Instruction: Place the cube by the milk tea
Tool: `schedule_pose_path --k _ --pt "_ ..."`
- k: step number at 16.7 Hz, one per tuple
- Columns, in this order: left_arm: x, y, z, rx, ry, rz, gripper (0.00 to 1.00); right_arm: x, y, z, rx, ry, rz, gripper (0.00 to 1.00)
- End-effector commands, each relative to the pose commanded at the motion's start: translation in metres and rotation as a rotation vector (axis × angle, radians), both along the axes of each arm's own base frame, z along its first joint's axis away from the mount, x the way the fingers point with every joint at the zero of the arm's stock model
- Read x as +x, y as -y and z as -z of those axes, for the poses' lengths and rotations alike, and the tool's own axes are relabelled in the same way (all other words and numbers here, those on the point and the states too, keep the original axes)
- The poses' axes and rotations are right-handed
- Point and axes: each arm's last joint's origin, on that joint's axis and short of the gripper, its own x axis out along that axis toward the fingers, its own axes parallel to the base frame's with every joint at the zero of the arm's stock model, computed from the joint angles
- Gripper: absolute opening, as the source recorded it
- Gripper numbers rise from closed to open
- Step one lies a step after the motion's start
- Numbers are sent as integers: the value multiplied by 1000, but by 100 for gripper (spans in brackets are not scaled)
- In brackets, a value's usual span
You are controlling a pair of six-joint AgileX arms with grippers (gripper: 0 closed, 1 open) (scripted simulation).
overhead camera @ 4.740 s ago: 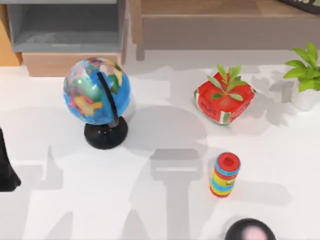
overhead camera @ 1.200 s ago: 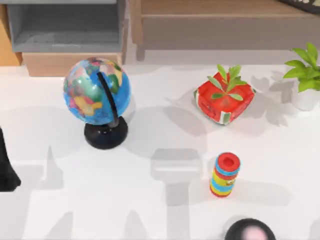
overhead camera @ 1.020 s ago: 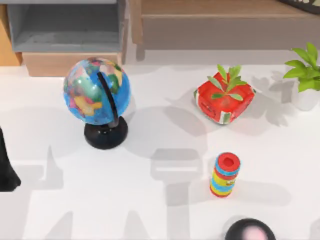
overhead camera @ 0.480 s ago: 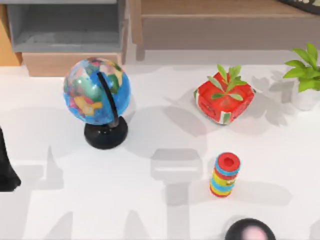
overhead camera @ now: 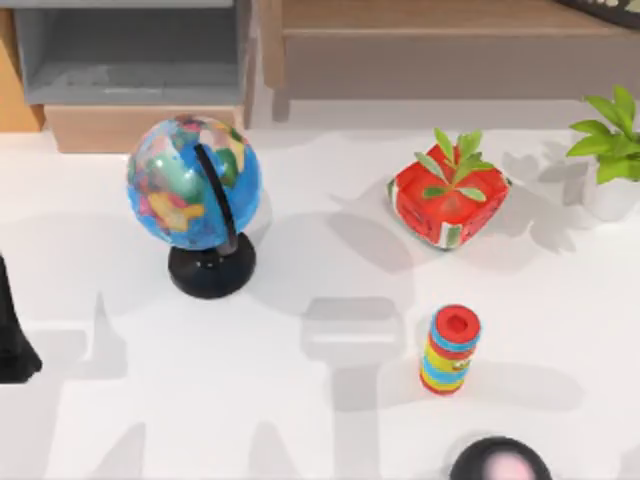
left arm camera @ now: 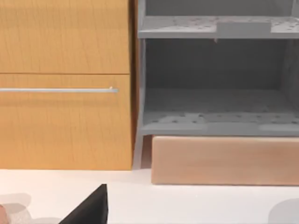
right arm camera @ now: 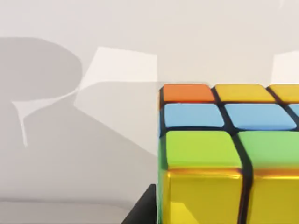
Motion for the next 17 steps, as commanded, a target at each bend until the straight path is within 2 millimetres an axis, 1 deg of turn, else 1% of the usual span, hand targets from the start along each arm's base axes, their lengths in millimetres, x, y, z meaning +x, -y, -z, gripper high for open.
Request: schedule_pose_path --k 6,12,16,17 --pt "0 0 0 0 0 0 100 0 3 5 -13 1 17 0" --pt "0 0 0 0 0 0 100 -5 3 25 23 -74 37 0" --pt "0 0 0 0 0 0 100 -5 3 25 23 -74 37 0" --pt "0 0 0 0 0 0 100 -5 3 25 23 -74 37 8"
